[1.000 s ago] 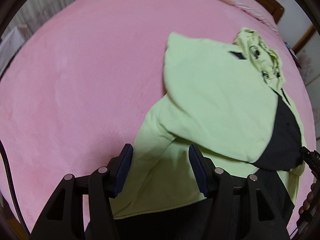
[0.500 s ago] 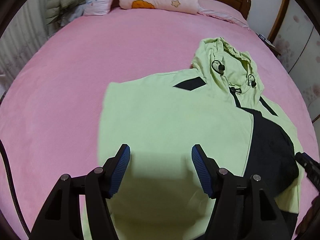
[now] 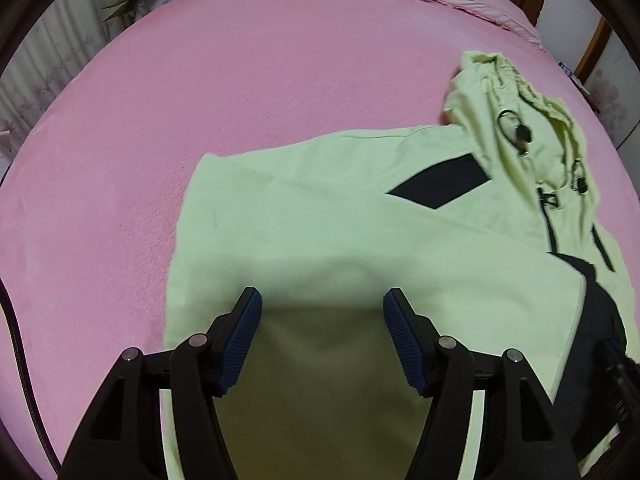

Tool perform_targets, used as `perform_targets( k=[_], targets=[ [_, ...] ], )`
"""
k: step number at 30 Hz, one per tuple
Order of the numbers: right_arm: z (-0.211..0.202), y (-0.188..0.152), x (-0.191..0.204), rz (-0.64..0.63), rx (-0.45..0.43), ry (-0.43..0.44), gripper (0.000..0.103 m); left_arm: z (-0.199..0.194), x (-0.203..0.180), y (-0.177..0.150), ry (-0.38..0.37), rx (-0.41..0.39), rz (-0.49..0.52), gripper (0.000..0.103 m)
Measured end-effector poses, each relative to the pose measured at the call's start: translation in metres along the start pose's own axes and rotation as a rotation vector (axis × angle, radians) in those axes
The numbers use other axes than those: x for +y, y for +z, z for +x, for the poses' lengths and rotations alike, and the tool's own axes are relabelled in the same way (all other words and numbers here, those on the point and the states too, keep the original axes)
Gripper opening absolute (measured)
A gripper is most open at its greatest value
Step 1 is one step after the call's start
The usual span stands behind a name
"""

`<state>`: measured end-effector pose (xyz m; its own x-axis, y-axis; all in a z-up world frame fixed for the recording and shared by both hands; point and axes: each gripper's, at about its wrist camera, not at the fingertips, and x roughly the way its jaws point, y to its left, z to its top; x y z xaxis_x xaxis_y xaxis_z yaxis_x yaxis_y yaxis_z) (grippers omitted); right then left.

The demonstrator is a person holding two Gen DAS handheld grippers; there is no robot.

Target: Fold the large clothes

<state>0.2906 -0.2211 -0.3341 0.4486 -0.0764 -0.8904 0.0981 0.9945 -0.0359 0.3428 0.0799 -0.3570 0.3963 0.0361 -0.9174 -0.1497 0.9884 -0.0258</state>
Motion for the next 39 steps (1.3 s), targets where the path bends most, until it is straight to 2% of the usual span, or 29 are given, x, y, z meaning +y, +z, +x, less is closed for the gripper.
perform_targets(
  k=[1,2,5,7,9,16,18,21,24,27,36,39],
  targets=[
    [0.002,-0.003,-0.014,0.022,0.005,-0.017,0.015,0.001,0.002,0.0,0.005,-0.004,0.002,0.063],
    [0.003,-0.006,-0.029,0.045,0.011,-0.002,0.0,0.002,0.005,0.0,0.005,-0.007,0.005,0.063],
    [-0.003,-0.013,-0.058,0.078,0.011,0.041,0.0,0.002,0.007,-0.002,0.003,-0.015,0.016,0.063],
    [-0.009,-0.017,-0.062,0.056,0.007,0.021,0.0,0.0,0.007,-0.001,0.01,-0.023,0.029,0.062],
    [-0.016,-0.02,-0.067,0.038,0.002,-0.066,0.0,-0.005,0.008,-0.003,0.009,-0.031,0.031,0.057],
    [-0.042,-0.035,-0.092,0.122,0.002,-0.039,0.0,-0.033,0.014,-0.01,-0.024,-0.02,0.015,0.054],
    [-0.054,-0.037,-0.089,0.121,-0.01,-0.028,0.0,-0.051,0.009,-0.016,-0.031,-0.041,0.048,0.055],
    [-0.075,-0.039,-0.086,0.125,-0.028,-0.001,0.003,-0.079,-0.002,-0.023,-0.047,-0.076,0.092,0.065],
    [-0.096,-0.037,-0.08,0.121,-0.046,0.018,0.003,-0.111,-0.013,-0.029,-0.112,-0.115,0.093,0.065],
    [-0.123,-0.038,-0.073,0.106,-0.074,0.032,0.003,-0.143,-0.013,-0.038,-0.143,-0.157,0.086,0.065],
    [-0.203,-0.04,-0.066,0.086,-0.17,0.086,0.003,-0.212,-0.013,-0.071,-0.186,-0.143,0.075,0.065],
    [-0.221,-0.042,-0.068,0.086,-0.177,0.1,0.003,-0.23,-0.007,-0.079,-0.197,-0.17,0.054,0.065]
  ],
)
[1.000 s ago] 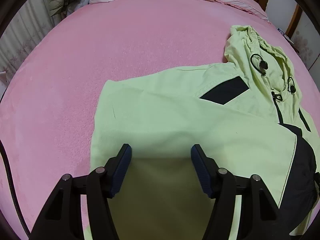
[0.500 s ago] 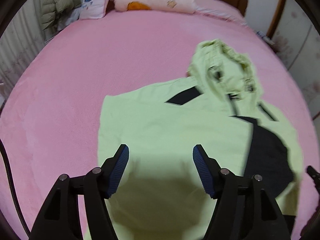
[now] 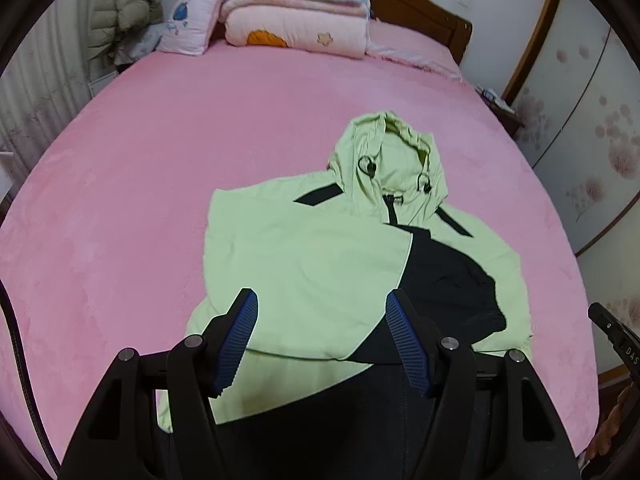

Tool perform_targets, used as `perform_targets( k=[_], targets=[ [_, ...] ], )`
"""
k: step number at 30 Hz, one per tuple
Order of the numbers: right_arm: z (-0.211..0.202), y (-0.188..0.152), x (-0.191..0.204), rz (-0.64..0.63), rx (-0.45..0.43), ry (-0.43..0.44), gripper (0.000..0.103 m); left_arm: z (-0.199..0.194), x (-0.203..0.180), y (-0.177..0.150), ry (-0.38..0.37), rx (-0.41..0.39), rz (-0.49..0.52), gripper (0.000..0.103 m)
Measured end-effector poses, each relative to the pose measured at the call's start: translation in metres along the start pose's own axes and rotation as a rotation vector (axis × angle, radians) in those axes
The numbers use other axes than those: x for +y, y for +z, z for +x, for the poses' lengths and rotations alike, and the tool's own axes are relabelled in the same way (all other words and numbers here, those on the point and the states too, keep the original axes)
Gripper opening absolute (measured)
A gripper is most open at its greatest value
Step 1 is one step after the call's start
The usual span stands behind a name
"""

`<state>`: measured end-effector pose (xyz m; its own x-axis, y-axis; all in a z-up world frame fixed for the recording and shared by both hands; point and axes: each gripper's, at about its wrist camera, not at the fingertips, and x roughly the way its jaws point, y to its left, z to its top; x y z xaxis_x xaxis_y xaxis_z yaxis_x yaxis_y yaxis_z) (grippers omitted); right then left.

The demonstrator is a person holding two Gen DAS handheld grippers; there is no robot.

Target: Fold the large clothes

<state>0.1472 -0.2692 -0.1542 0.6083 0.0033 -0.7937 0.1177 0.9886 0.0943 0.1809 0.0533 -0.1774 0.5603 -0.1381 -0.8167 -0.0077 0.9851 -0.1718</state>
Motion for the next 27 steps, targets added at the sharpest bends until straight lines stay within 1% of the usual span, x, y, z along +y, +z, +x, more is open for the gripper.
perform_targets(
  k=[2,5,7,9,10,12,15,17,19,20,24,27],
  targets=[
    [-0.012,0.0,0.0,-0.009,-0.015,0.01,0.003,-0.018,0.002,-0.005,0.009,-0.039,-0.002,0.065],
    [-0.025,-0.004,-0.001,-0.024,-0.037,0.037,0.003,-0.032,0.005,-0.012,0.033,-0.036,0.011,0.065],
    [-0.031,-0.008,0.001,-0.054,-0.033,0.046,0.003,-0.043,0.01,-0.019,0.04,-0.035,-0.012,0.065],
    [-0.036,-0.012,0.004,-0.085,-0.025,0.052,0.003,-0.056,0.018,-0.027,0.036,-0.042,-0.056,0.066],
    [-0.039,-0.013,0.004,-0.102,-0.019,0.064,0.003,-0.062,0.022,-0.032,0.043,-0.032,-0.076,0.067],
    [-0.044,-0.016,0.006,-0.127,-0.009,0.082,0.006,-0.072,0.027,-0.041,0.072,-0.025,-0.09,0.067],
    [-0.054,-0.019,0.009,-0.178,0.003,0.099,0.021,-0.092,0.033,-0.061,0.111,-0.021,-0.097,0.067],
    [-0.063,-0.02,0.009,-0.203,0.007,0.108,0.025,-0.103,0.035,-0.073,0.138,-0.017,-0.085,0.067],
    [-0.074,-0.022,0.009,-0.219,0.004,0.12,0.025,-0.116,0.038,-0.086,0.164,-0.003,-0.08,0.073],
    [-0.081,-0.023,0.009,-0.227,0.001,0.122,0.025,-0.121,0.04,-0.092,0.175,0.007,-0.086,0.074],
    [-0.102,-0.032,0.011,-0.231,-0.004,0.131,0.025,-0.143,0.054,-0.113,0.197,0.027,-0.13,0.074],
    [-0.115,-0.044,0.013,-0.227,-0.004,0.118,0.025,-0.158,0.064,-0.127,0.212,0.036,-0.132,0.074]
  ],
)
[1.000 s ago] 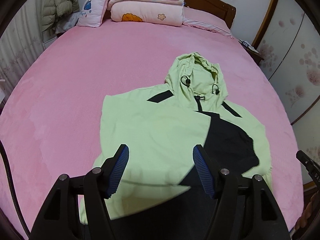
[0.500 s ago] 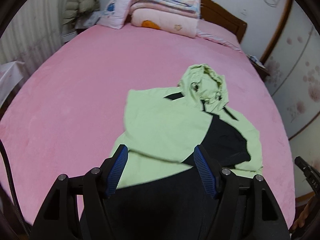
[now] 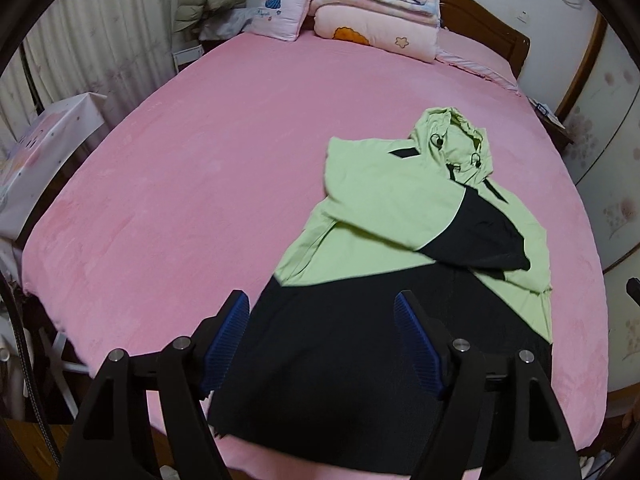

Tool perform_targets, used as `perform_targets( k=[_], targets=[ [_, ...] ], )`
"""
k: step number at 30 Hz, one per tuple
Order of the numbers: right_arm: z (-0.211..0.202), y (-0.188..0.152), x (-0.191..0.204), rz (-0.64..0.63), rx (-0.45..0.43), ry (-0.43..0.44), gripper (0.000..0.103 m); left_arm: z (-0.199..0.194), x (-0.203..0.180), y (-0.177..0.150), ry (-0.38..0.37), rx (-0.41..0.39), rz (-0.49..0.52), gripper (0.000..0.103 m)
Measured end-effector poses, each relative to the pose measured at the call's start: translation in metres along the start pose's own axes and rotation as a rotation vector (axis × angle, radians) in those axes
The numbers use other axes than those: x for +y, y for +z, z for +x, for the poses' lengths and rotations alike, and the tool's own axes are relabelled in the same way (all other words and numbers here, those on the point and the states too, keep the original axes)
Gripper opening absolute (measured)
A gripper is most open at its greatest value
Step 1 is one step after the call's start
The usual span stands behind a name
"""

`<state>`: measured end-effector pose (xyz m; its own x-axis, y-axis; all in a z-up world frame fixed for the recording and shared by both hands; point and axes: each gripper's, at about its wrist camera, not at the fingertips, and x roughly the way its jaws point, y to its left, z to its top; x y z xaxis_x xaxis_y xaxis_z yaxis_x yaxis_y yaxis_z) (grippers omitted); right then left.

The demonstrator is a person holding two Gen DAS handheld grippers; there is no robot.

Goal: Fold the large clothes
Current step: 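Move both tools to the black hem of the jacket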

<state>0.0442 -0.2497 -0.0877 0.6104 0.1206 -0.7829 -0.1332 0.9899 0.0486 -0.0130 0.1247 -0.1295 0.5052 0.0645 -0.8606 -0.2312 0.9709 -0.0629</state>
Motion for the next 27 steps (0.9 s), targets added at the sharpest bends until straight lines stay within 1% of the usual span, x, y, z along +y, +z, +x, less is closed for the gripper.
perform_targets(
  k=[3,10,13,16,20,23,27],
  targets=[
    [-0.012,-0.012,0.006,0.019,0.001,-0.017,0.025,-0.01,0.011,-0.01,0.012,-0.007,0.023,0.074],
    [-0.038,-0.052,0.02,0.081,0.016,-0.069,0.025,-0.022,0.038,-0.034,-0.013,0.0,0.038,0.074],
    [-0.042,-0.07,0.024,0.12,0.022,-0.073,0.025,-0.021,0.047,-0.047,-0.017,0.006,0.054,0.074],
    [-0.043,-0.09,0.027,0.157,0.034,-0.086,0.025,-0.016,0.056,-0.061,-0.031,0.008,0.058,0.074],
    [-0.045,-0.111,0.029,0.196,0.024,-0.104,0.025,-0.005,0.069,-0.08,-0.057,0.015,0.044,0.074],
    [-0.043,-0.126,0.03,0.211,0.034,-0.131,0.025,0.006,0.076,-0.092,-0.053,0.034,0.047,0.074],
    [-0.035,-0.146,0.026,0.237,0.068,-0.157,0.025,0.026,0.083,-0.106,-0.034,0.063,0.077,0.074]
  ],
)
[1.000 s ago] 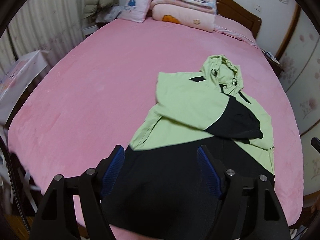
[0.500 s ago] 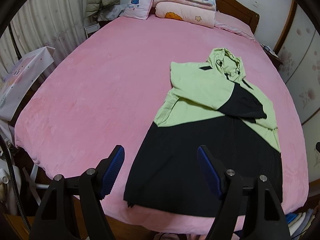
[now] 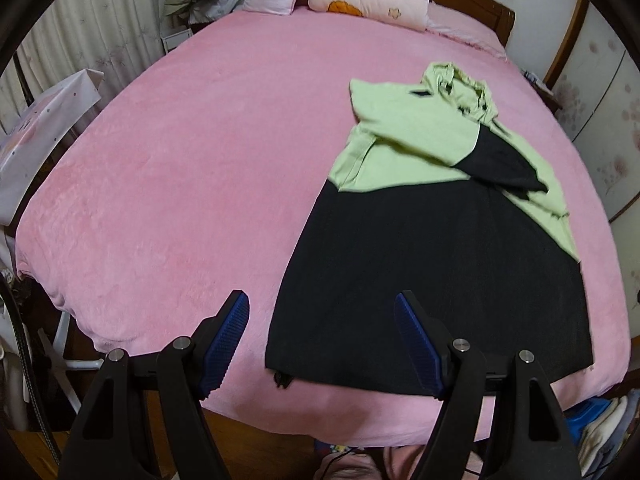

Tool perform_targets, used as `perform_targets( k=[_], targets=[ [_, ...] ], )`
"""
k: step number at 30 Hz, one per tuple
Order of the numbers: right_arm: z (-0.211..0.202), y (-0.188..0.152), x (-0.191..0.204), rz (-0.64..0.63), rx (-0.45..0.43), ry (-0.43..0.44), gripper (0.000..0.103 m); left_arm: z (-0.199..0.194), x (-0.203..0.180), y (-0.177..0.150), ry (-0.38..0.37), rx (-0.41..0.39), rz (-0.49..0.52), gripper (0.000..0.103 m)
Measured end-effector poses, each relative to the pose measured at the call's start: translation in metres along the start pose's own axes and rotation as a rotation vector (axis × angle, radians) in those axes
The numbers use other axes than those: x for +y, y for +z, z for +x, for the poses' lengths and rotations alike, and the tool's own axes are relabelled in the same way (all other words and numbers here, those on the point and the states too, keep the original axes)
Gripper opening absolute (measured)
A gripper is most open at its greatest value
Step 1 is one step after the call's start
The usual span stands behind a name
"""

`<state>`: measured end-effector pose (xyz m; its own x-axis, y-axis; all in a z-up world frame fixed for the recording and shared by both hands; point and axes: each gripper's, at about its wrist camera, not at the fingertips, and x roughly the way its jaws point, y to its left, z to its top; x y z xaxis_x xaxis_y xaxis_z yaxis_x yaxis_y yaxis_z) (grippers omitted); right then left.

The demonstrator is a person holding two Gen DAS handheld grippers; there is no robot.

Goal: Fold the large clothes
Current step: 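Move both tools to the black hem of the jacket, then close both tools on the black hem edge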

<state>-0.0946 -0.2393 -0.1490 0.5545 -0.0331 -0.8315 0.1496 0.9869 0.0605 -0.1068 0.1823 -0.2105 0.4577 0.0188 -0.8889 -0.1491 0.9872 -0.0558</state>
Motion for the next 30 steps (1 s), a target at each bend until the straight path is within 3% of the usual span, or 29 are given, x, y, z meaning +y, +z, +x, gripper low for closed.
perform_targets(
  k=[7,13,16,20,30],
  targets=[
    [0.029,-0.028,-0.02,0.019,0.099,-0.006,0.025,0.045,0.008,-0.019,0.061,0.067,0.023,0.074],
    [0.059,-0.053,-0.045,0.071,0.213,-0.02,0.026,0.073,0.022,-0.031,0.067,0.111,-0.01,0.074],
    [0.068,-0.063,-0.058,0.087,0.232,-0.031,0.027,0.085,0.027,-0.035,0.082,0.131,-0.015,0.074],
    [0.076,-0.072,-0.077,0.134,0.242,-0.045,0.04,0.1,0.033,-0.035,0.098,0.148,-0.009,0.074],
    [0.101,-0.085,-0.125,0.243,0.279,-0.07,0.041,0.119,0.041,-0.031,0.052,0.177,-0.039,0.076]
  ],
)
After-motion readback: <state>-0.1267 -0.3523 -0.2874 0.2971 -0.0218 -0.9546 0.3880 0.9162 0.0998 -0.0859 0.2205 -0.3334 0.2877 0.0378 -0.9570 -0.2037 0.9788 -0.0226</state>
